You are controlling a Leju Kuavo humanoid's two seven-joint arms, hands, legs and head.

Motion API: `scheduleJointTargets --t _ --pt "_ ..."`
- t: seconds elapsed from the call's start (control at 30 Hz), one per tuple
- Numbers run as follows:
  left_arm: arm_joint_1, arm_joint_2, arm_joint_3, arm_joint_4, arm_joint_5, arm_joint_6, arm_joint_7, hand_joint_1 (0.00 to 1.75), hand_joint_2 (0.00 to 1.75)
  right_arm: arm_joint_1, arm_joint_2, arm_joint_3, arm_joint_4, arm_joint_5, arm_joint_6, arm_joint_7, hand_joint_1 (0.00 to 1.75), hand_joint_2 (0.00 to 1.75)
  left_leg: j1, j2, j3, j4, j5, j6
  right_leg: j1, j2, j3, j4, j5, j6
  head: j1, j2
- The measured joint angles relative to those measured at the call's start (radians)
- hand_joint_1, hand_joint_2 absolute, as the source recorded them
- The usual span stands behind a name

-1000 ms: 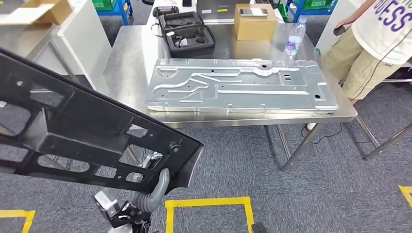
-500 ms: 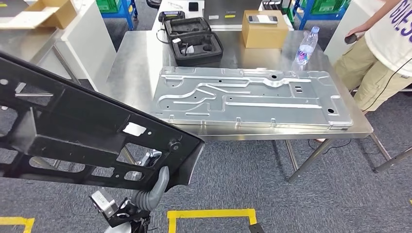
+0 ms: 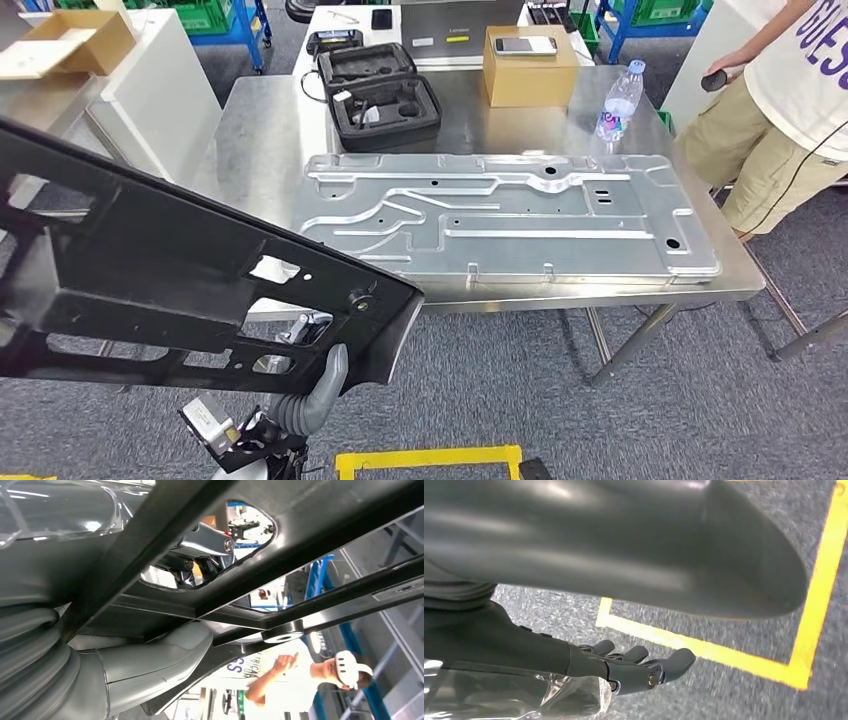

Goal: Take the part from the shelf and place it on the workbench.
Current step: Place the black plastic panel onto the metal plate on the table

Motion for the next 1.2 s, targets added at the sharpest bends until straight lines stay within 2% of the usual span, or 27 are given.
scheduleJointTargets --t 0.1,0.13,0.2,0.27,0.3,0.33,0.37,0.4,0.43,0.47,0.5,0.53,0.6,0.63,0.67,0.7,0.77,0.8,0.83,0.87,0.93,0.97,1.0,1.07,1.13,1.2 --pt "-0.003 0.001 -0.001 -0.008 -0.004 0.0 0.003 1.75 1.75 -0.003 0.0 0.0 0.0 0.003 0.0 0.0 0.0 0.0 0.004 -0.001 0.019 -0.017 0.001 0.01 0.0 0.0 0.002 0.017 -0.008 0.015 0.0 0.0" --pt "-0.004 0.001 -0.001 -0.011 -0.004 0.0 0.004 1.75 1.75 -0.004 0.0 0.001 0.0 0.004 0.0 0.0 0.0 0.0 0.008 -0.001 0.029 -0.02 0.0 0.013 -0.001 -0.001 -0.005 0.038 -0.02 0.021 0.0 0.0" --pt "-0.006 0.001 -0.002 -0.015 -0.005 0.0 0.006 1.75 1.75 -0.006 0.0 0.001 0.0 0.006 0.0 0.0 0.0 0.0 0.011 0.0 0.045 -0.022 -0.005 0.018 -0.008 -0.001 -0.05 0.133 -0.064 0.032 0.002 0.0" --pt "-0.007 0.002 -0.002 -0.015 -0.009 -0.001 0.01 1.75 1.75 -0.005 0.0 0.001 0.0 0.006 0.0 0.002 0.0 0.0 0.012 0.0 0.054 -0.022 -0.014 0.019 -0.018 -0.002 -0.125 0.253 -0.109 0.044 0.003 0.0" --pt "-0.006 0.002 -0.002 -0.015 -0.012 -0.002 0.012 1.75 1.75 -0.004 0.0 0.001 0.0 0.006 0.0 0.002 0.0 0.0 0.014 0.0 0.059 -0.022 -0.019 0.017 -0.023 -0.002 -0.151 0.281 -0.114 0.049 0.003 0.0" --pt "-0.006 0.002 -0.003 -0.015 -0.015 -0.002 0.013 1.75 1.75 -0.004 0.0 0.001 0.0 0.007 0.0 0.003 0.0 0.0 0.016 -0.001 0.066 -0.021 -0.026 0.013 -0.027 -0.002 -0.158 0.271 -0.099 0.054 0.003 0.0" --pt "-0.006 0.002 -0.003 -0.015 -0.018 -0.003 0.013 1.75 1.75 -0.004 0.0 0.001 0.0 0.008 0.0 0.004 0.0 0.0 0.019 -0.002 0.075 -0.021 -0.033 0.009 -0.03 -0.003 -0.146 0.223 -0.064 0.057 0.003 0.0" --pt "-0.007 0.002 -0.004 -0.015 -0.02 -0.003 0.014 1.75 1.75 -0.004 0.0 0.001 0.0 0.009 0.0 0.004 0.0 0.0 0.021 -0.002 0.085 -0.021 -0.041 0.003 -0.033 -0.004 -0.118 0.15 -0.016 0.059 0.004 0.0" --pt "-0.008 0.002 -0.005 -0.016 -0.023 -0.003 0.015 1.75 1.75 -0.005 0.0 0.001 0.0 0.01 0.0 0.005 0.0 0.0 0.023 -0.001 0.095 -0.021 -0.049 -0.003 -0.034 -0.006 -0.093 0.083 0.015 0.059 0.004 0.0" --pt "-0.009 0.002 -0.005 -0.016 -0.025 -0.003 0.016 1.75 1.75 -0.006 0.0 0.001 0.0 0.012 0.0 0.005 0.0 0.0 0.024 -0.001 0.101 -0.022 -0.056 -0.01 -0.032 -0.008 -0.072 0.034 0.031 0.055 0.004 0.0" --pt "-0.011 0.002 -0.006 -0.017 -0.026 -0.003 0.017 1.75 1.75 -0.006 0.001 0.001 0.0 0.013 0.0 0.007 0.0 0.0 0.023 0.0 0.105 -0.024 -0.061 -0.018 -0.029 -0.009 -0.062 0.008 0.039 0.048 0.004 0.0" --pt "-0.013 0.002 -0.007 -0.018 -0.028 -0.003 0.017 1.75 1.75 -0.006 0.001 0.001 0.0 0.015 0.0 0.008 0.0 0.0 0.023 0.0 0.108 -0.022 -0.064 -0.025 -0.026 -0.009 -0.061 0.005 0.032 0.038 0.004 0.0" --pt "-0.016 0.002 -0.009 -0.022 -0.03 -0.003 0.018 1.75 1.75 -0.006 0.001 0.001 0.0 0.017 0.0 0.01 0.0 0.0 0.024 0.001 0.112 -0.016 -0.071 -0.035 -0.025 -0.008 -0.053 0.003 0.039 0.021 0.004 0.0" --pt "-0.019 0.002 -0.01 -0.025 -0.031 -0.003 0.019 1.75 1.75 -0.007 0.0 0.002 0.0 0.018 0.0 0.011 0.0 0.0 0.025 0.001 0.105 0.004 -0.078 -0.039 -0.025 -0.008 -0.048 0.003 0.036 0.014 0.003 0.0" --pt "-0.021 0.002 -0.011 -0.027 -0.032 -0.003 0.019 1.75 1.75 -0.008 0.0 0.001 0.0 0.018 0.0 0.011 0.0 0.0 0.026 0.002 0.086 0.042 -0.093 -0.041 -0.025 -0.008 -0.042 0.002 0.033 0.008 0.002 0.0" --pt "-0.023 0.003 -0.012 -0.029 -0.033 -0.003 0.019 1.75 1.75 -0.009 0.0 0.001 0.0 0.018 0.0 0.011 0.0 0.0 0.027 0.002 0.052 0.102 -0.115 -0.044 -0.024 -0.007 -0.038 0.001 0.03 0.002 0.001 0.0" --pt "-0.023 0.003 -0.014 -0.031 -0.037 -0.003 0.022 1.75 1.75 -0.009 0.0 0.001 0.0 0.018 0.0 0.011 0.0 0.0 0.027 0.002 -0.035 0.24 -0.164 -0.048 -0.019 -0.007 -0.032 0.002 0.021 -0.005 0.0 0.0" --pt "-0.022 0.003 -0.015 -0.031 -0.039 -0.003 0.024 1.75 1.75 -0.008 0.0 0.002 0.0 0.018 0.0 0.011 0.0 0.0 0.026 0.002 -0.068 0.28 -0.174 -0.047 -0.016 -0.006 -0.026 0.002 0.015 -0.007 0.0 0.0" --pt "-0.022 0.003 -0.016 -0.031 -0.04 -0.003 0.026 1.75 1.75 -0.007 0.0 0.002 0.0 0.018 0.0 0.011 0.0 0.0 0.024 0.002 -0.083 0.281 -0.163 -0.043 -0.012 -0.005 -0.019 0.002 0.009 -0.008 0.0 0.0" --pt "-0.022 0.004 -0.018 -0.031 -0.041 -0.003 0.027 1.75 1.75 -0.006 0.0 0.002 0.0 0.018 0.0 0.011 0.0 0.0 0.021 0.002 -0.078 0.242 -0.13 -0.036 -0.009 -0.004 -0.009 0.002 0.003 -0.009 0.0 0.0" --pt "-0.023 0.004 -0.02 -0.033 -0.042 -0.003 0.029 1.75 1.75 -0.007 0.001 0.002 0.0 0.018 0.0 0.011 0.0 0.0 0.009 0.002 -0.031 0.101 -0.039 -0.014 -0.004 -0.003 0.011 0.001 -0.01 -0.01 0.0 0.0" --pt "-0.024 0.004 -0.021 -0.035 -0.043 -0.003 0.029 1.75 1.75 -0.009 0.002 0.002 0.0 0.018 0.0 0.011 0.0 0.0 0.003 0.003 -0.01 0.041 -0.014 -0.005 -0.003 -0.003 0.019 0.0 -0.016 -0.008 0.0 0.0" --pt "-0.026 0.004 -0.021 -0.037 -0.044 -0.003 0.03 1.75 1.75 -0.01 0.004 0.002 0.0 0.018 0.0 0.011 0.0 0.0 -0.004 0.003 0.003 0.005 -0.001 0.003 -0.004 -0.003 0.023 -0.002 -0.02 -0.004 0.001 0.0" --pt "-0.027 0.004 -0.023 -0.041 -0.046 -0.003 0.031 1.75 1.75 -0.011 0.007 0.002 -0.001 0.018 0.0 0.011 0.0 0.0 -0.009 0.002 0.014 -0.021 -0.003 0.016 -0.008 -0.005 0.028 0.002 -0.017 0.008 0.0 0.0" --pt "-0.027 0.004 -0.024 -0.045 -0.047 -0.003 0.031 1.75 1.75 -0.01 0.009 0.002 -0.001 0.018 0.0 0.01 0.0 0.0 -0.002 0.0 0.038 -0.041 0.007 0.027 -0.01 -0.006 0.029 0.022 -0.021 0.017 0.0 0.0" --pt "-0.031 0.004 -0.025 -0.048 -0.046 -0.003 0.031 1.75 1.75 -0.01 0.01 0.002 -0.001 0.019 0.0 0.01 0.0 0.0 0.006 -0.001 0.061 -0.051 0.01 0.029 -0.013 -0.006 -0.004 0.094 -0.059 0.025 0.002 0.0"
